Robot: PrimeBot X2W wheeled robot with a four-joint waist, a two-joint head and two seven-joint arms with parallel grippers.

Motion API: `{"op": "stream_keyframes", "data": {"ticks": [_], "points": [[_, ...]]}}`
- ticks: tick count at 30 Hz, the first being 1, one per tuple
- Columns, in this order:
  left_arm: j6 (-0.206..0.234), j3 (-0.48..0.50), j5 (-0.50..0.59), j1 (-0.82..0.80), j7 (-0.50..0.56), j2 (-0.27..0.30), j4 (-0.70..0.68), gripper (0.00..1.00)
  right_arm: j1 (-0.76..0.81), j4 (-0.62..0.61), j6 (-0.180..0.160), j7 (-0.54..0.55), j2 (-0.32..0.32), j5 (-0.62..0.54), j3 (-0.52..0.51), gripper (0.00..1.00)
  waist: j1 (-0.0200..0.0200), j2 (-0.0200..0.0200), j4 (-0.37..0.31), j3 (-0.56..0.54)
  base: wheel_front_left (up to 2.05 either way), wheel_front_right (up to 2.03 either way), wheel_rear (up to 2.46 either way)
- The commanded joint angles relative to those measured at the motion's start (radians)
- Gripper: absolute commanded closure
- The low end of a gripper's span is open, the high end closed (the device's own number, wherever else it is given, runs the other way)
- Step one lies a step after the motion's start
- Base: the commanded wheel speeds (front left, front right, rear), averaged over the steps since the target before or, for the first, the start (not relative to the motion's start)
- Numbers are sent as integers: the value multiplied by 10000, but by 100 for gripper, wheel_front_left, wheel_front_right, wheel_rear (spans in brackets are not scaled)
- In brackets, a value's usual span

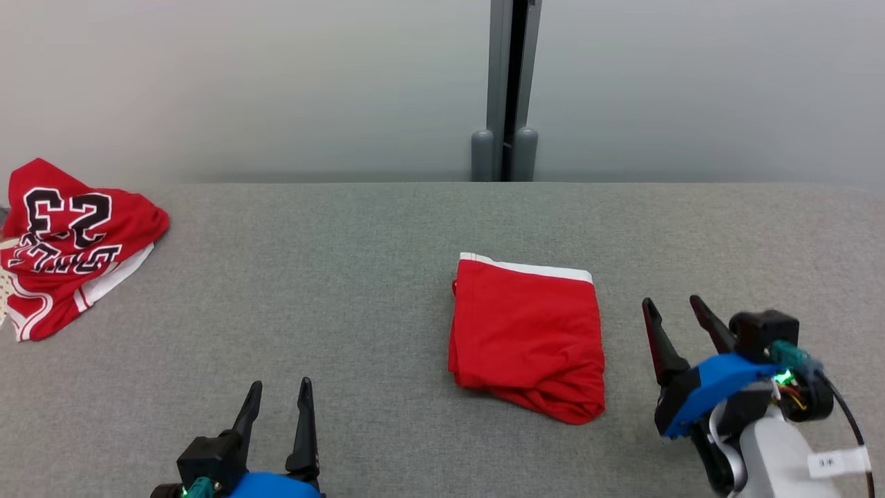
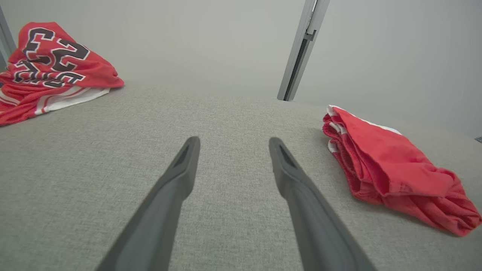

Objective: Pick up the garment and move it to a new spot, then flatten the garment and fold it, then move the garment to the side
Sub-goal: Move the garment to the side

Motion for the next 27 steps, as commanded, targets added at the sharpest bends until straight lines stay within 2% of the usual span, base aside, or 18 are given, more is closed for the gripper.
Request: {"op": "stream_keyframes", "data": {"ticks": [1,5,8,16,20,21,22,23,24,25,27], "points": [[-39,-7,70,-231,-29,-12,-9,0,-414,128,2,562,-12,-75,-73,0,0,-1,142,144,0,0,0],[-47,-34,129,-430,-28,-52,-46,0,-1222,658,2,2324,-68,47,-197,0,0,-1,438,464,0,0,0],[-59,16,166,-564,-28,-63,-39,0,-1643,1059,1,3166,-266,187,-123,0,0,-1,672,708,0,0,0],[-86,162,306,-935,-29,-91,-149,0,-2438,2368,2,4541,-534,933,6,0,0,-1,1255,1370,0,0,0],[-79,217,420,-1127,-29,-28,-159,0,-2729,2788,1,4847,-669,1410,302,0,0,-1,1384,1591,0,0,0],[-78,230,459,-1169,-29,-20,-165,0,-2763,2866,2,4835,-688,1482,367,24,0,-1,1388,1625,0,0,0],[-81,241,498,-1217,-29,-10,-180,0,-2802,2939,1,4797,-695,1544,435,55,0,-1,1381,1661,0,0,0],[-93,239,520,-1268,-29,3,-189,0,-2846,3000,1,4752,-709,1593,521,59,0,-1,1367,1689,0,0,0],[-100,243,547,-1310,-29,17,-197,0,-2885,3043,1,4697,-726,1623,629,91,0,-1,1329,1729,0,0,0],[-109,240,563,-1356,-29,10,-204,0,-2938,3084,1,4619,-747,1652,721,100,0,-1,1284,1758,0,0,0],[-139,230,629,-1450,-28,25,-228,0,-3066,3092,-2,4333,-818,1740,853,100,0,-1,1137,1831,0,0,0]]}}
